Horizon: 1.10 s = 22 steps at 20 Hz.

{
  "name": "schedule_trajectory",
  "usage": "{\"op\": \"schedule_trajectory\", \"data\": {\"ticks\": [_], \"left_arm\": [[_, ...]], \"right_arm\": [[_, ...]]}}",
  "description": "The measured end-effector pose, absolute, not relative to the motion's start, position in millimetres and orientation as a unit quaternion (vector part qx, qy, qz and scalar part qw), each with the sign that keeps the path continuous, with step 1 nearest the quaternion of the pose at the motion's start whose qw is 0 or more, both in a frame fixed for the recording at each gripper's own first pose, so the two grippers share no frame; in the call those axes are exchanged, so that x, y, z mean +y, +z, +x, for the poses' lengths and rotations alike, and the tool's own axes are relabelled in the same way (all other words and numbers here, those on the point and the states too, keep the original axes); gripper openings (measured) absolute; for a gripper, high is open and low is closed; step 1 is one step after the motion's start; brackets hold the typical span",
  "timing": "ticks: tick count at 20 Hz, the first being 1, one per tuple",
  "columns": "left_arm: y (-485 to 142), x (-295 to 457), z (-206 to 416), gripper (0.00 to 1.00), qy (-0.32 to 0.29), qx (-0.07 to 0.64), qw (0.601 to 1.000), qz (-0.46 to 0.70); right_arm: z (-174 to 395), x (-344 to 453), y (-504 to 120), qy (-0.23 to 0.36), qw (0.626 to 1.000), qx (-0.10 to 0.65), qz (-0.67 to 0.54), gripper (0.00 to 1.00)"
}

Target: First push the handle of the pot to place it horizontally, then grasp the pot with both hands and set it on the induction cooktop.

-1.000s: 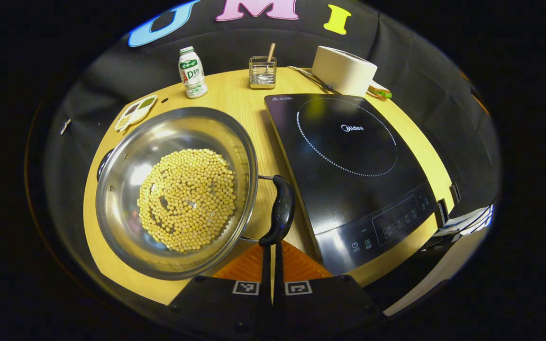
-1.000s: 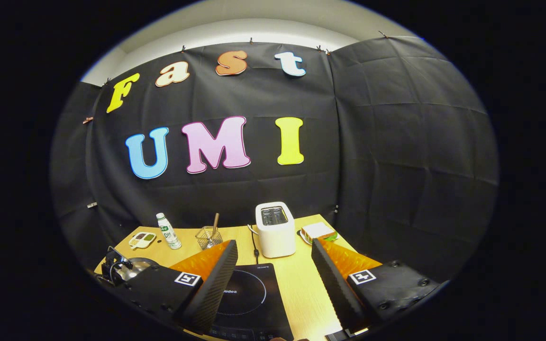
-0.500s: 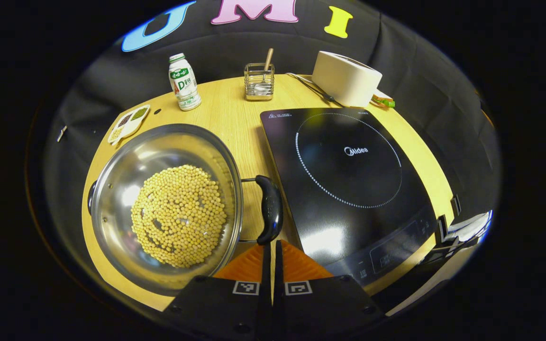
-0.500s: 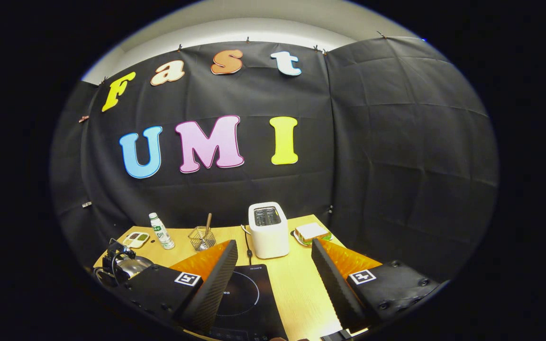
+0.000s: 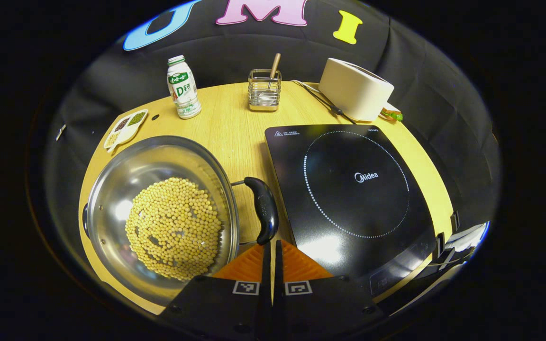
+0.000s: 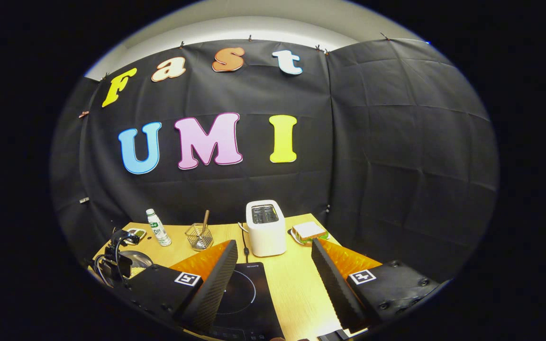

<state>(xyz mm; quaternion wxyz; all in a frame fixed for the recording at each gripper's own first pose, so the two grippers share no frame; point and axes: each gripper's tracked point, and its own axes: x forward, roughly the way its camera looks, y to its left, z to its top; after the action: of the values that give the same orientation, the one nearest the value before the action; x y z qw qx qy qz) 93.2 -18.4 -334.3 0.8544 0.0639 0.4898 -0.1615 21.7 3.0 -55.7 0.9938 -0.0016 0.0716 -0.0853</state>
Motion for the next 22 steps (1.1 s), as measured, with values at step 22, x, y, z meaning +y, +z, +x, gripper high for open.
{"op": "schedule_trajectory", "data": {"ticks": [22], "left_arm": [[-217.4, 46.5, 60.0, 0.09, -0.134, 0.28, 0.95, -0.042]], "right_arm": [[14.0, 77.4, -86.0, -0.013, 0.99, 0.139, -0.014, 0.98]]}}
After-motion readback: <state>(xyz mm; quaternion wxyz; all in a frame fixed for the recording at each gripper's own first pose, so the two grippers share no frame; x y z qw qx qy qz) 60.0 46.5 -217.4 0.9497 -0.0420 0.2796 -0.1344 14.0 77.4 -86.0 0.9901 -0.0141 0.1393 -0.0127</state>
